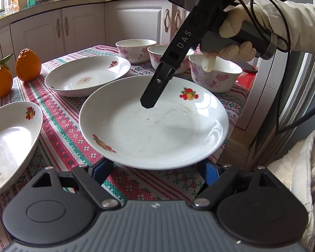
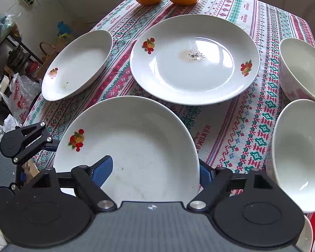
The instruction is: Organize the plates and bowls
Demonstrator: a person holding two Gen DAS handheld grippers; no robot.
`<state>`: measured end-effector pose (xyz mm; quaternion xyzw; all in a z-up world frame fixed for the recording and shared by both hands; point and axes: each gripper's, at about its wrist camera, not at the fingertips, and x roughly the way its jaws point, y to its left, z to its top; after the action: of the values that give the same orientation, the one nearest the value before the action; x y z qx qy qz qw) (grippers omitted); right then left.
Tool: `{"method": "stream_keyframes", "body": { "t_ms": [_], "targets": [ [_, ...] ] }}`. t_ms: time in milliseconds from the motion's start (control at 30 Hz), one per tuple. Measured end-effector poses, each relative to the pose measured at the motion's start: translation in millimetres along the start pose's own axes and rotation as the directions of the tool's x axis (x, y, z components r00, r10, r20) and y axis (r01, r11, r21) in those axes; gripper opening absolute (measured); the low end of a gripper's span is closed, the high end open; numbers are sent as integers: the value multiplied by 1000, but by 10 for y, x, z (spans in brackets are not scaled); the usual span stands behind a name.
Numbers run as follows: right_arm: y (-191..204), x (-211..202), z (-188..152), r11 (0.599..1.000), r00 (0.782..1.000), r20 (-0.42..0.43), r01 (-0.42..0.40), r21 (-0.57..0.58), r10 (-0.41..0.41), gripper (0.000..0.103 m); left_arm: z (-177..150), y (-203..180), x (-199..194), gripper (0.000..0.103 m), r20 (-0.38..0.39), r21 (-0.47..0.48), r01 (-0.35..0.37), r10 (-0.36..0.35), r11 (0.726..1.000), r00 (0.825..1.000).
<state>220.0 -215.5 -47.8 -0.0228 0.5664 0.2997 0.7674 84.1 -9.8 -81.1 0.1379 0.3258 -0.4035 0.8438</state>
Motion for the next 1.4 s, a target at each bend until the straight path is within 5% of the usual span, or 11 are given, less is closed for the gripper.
{"method": "stream_keyframes", "body": {
  "t_ms": [767,1400],
  "targets": [
    [268,-77,134,998,997,60,-36,-46,38,89,-26,52,-222,87,8,-54,-38,39,998,999],
    [850,89,866,974,989,88,-103,-200,122,89,-46,555,-749,87,27,-157,-170,177,973,984]
  ]
}}
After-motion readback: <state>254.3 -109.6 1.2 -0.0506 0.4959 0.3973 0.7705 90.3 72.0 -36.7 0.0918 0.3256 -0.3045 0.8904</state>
